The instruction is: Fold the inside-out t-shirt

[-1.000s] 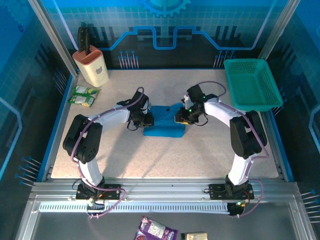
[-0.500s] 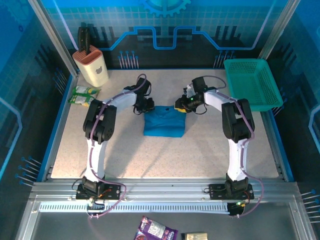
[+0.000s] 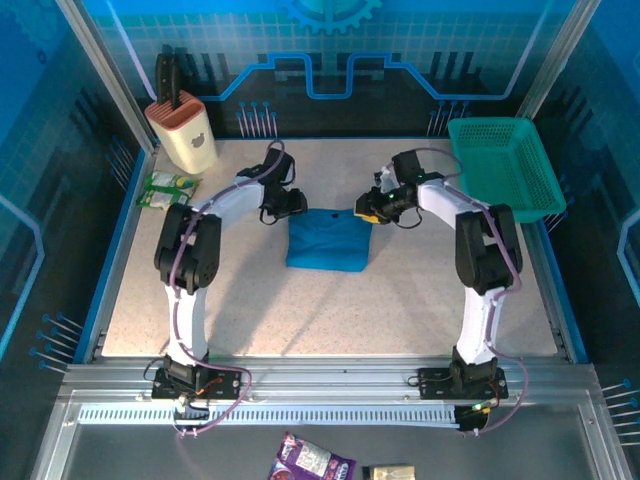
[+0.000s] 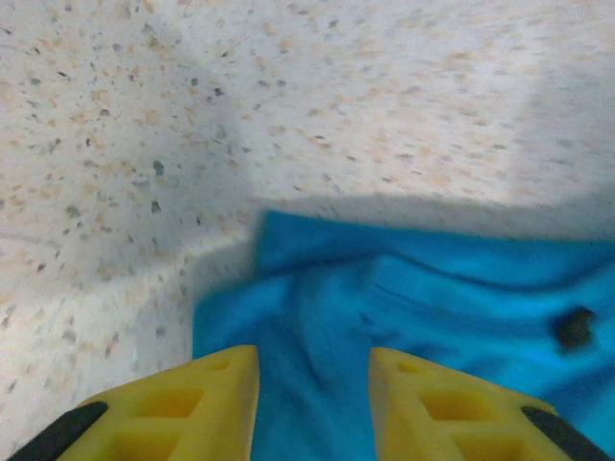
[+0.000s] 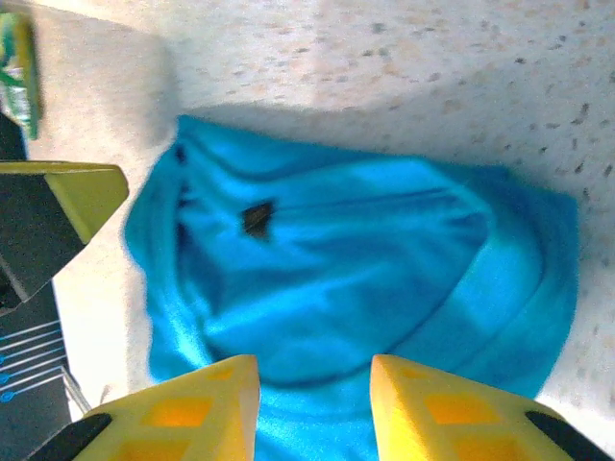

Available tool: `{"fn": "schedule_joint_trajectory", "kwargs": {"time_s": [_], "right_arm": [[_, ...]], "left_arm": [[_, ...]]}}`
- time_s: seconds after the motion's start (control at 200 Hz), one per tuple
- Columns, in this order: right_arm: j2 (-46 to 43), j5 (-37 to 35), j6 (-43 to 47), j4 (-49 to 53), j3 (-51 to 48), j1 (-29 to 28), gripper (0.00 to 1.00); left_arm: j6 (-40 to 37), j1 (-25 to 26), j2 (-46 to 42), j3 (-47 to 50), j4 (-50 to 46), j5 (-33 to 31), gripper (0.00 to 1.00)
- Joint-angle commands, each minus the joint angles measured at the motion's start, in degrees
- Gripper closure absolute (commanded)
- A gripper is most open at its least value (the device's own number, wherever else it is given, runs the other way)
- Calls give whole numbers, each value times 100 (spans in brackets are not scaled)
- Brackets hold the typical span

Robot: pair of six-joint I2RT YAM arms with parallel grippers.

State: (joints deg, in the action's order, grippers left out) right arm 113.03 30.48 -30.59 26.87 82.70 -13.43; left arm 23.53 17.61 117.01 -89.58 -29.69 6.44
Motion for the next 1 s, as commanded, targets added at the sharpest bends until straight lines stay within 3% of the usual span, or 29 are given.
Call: {"fn": "schedule_joint_trajectory", "kwargs": {"time_s": [0.0,0.135,0.29,0.665,0.745,0.82,0.896,0.996], "right_arm": [[-653,70,121,138,-368,64,62],[-1077,54,198,239,-761,61,62],[-1382,59,268,297,-1107,65,61],[-1764,28,286,360,-1413,62,61],[-1802,-2,299,404,-1402,61,61],[-1828,-7,299,424,-1405,63,61],[-1851,-14,307,442,-1414,67,61],[-1873,-46,333,492,-1431,68,61]], "left_arm": [[-125,-80,-755,425,-243,549,61],[-107,-117,-1108,1197,-144,1255,56],[-105,-108,-1125,1715,12,1431,51],[-190,-60,-184,1414,258,1448,52],[-196,-23,-65,1308,236,1440,58],[-200,-12,-77,1276,246,1345,72],[-237,-27,-117,1180,138,1023,85],[-371,-176,-95,968,-140,592,92]]}}
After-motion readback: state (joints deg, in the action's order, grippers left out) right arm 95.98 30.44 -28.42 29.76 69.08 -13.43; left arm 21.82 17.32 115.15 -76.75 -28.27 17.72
